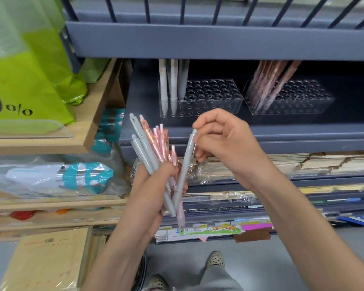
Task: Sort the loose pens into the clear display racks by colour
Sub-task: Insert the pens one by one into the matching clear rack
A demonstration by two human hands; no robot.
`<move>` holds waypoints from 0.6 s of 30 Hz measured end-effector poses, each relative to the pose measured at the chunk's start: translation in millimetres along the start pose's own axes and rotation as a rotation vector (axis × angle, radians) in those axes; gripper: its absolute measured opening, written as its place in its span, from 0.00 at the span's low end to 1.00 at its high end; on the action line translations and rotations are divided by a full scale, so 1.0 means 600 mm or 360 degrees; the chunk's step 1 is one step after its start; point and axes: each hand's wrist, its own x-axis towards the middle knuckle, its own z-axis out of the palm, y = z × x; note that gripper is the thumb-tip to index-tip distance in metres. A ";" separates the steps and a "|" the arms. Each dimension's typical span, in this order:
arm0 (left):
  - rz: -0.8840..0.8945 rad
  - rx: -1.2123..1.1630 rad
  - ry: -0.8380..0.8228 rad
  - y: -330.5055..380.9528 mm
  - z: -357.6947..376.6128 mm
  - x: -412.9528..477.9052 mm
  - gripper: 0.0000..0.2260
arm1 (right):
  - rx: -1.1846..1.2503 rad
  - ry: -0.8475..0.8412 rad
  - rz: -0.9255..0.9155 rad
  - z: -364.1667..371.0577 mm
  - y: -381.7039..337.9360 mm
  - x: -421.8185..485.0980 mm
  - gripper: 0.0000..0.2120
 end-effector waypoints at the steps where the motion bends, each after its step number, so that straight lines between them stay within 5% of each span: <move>1: 0.0039 0.0053 0.0037 -0.001 0.002 -0.001 0.05 | 0.0010 0.0047 0.0033 0.006 0.002 -0.003 0.10; 11: 0.0079 -0.0031 0.0196 0.001 0.006 -0.003 0.06 | -0.0207 -0.0129 0.0233 0.003 0.004 -0.028 0.06; 18: 0.0186 -0.0165 0.0165 0.001 -0.015 0.008 0.09 | 0.0048 0.0388 -0.0201 -0.015 -0.017 -0.016 0.06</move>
